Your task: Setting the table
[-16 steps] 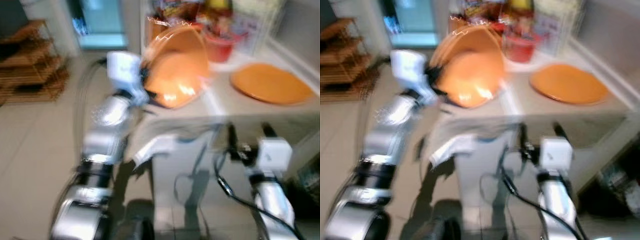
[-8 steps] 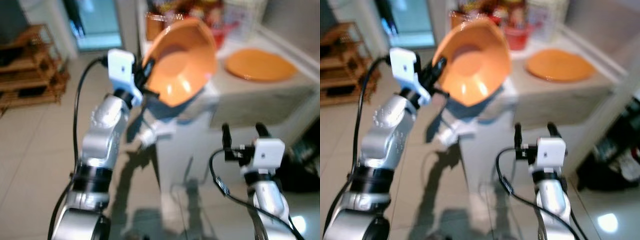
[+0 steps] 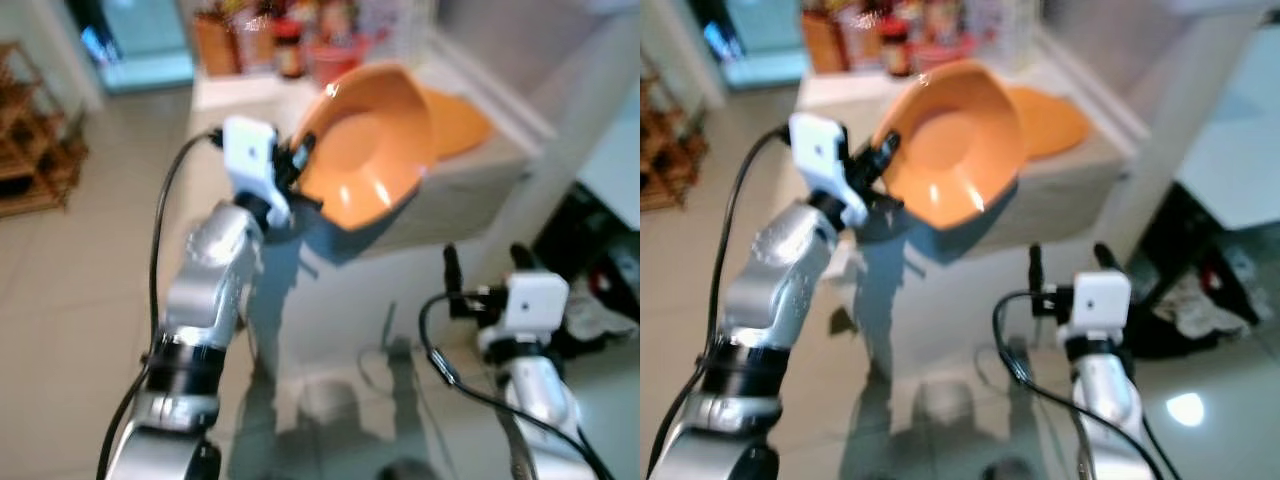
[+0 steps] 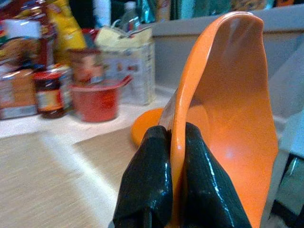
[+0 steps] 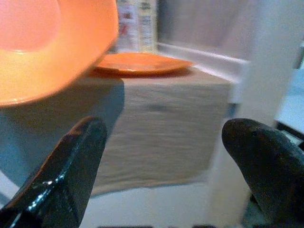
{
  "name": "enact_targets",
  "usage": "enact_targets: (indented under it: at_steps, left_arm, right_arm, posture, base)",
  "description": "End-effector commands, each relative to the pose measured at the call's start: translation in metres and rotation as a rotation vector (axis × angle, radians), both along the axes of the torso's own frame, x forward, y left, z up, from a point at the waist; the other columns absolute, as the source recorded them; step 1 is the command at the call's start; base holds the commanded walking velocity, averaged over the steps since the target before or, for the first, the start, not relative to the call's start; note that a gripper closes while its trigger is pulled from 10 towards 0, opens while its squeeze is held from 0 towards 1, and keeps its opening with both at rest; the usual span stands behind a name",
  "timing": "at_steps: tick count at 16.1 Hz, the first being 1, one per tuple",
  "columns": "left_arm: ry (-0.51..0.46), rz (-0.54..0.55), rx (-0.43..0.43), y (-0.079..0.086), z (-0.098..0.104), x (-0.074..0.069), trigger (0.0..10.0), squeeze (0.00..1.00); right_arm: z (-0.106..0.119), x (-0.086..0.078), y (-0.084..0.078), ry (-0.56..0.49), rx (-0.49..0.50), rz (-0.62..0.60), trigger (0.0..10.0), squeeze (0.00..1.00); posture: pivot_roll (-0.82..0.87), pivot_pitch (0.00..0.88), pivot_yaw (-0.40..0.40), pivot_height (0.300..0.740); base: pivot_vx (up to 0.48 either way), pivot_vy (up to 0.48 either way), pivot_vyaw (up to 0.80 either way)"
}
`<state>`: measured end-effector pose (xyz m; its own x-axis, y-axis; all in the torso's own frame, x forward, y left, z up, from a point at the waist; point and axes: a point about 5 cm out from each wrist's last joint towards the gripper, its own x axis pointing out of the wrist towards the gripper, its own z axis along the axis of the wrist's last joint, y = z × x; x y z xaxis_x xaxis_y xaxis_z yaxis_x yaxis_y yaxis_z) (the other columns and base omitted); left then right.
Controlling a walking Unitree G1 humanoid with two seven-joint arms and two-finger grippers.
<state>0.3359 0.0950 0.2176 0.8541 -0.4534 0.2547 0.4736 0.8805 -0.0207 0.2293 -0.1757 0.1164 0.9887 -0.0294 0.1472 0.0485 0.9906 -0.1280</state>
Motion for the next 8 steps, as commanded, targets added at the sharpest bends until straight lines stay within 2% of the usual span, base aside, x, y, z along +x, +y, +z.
enact_targets:
  at_steps: [1,3,8]
  left_arm:
    - [-0.05,-0.045,-0.032,-0.0074,0.011,-0.0057,0.0,0.0]
    - [-0.064,-0.069,-0.061,-0.0075,0.0133,-0.0089,0.0,0.0]
    - [-0.063,-0.076,-0.024,-0.0116,0.0114,-0.0101,0.0,0.0]
  right_arm:
    - [-0.0024,-0.0001,-0.0023,0.019,-0.001,0.0,10.0,0.0]
    - [-0.0037,0.0007,-0.0034,0.024,-0.003,0.001,10.0,0.0]
    - [-0.0047,0.0015,-0.0048,0.028,-0.014,0.002,10.0,0.0]
  posture:
    - [-0.14,0.0,0.058,0.727]
    - [-0.14,0.0,0.055,0.727]
    - [-0.14,0.0,0.055,0.727]
  base:
    - [0.0,-0.48,0.0]
    - [0.0,-0.48,0.0]
    - [0.0,-0.48,0.0]
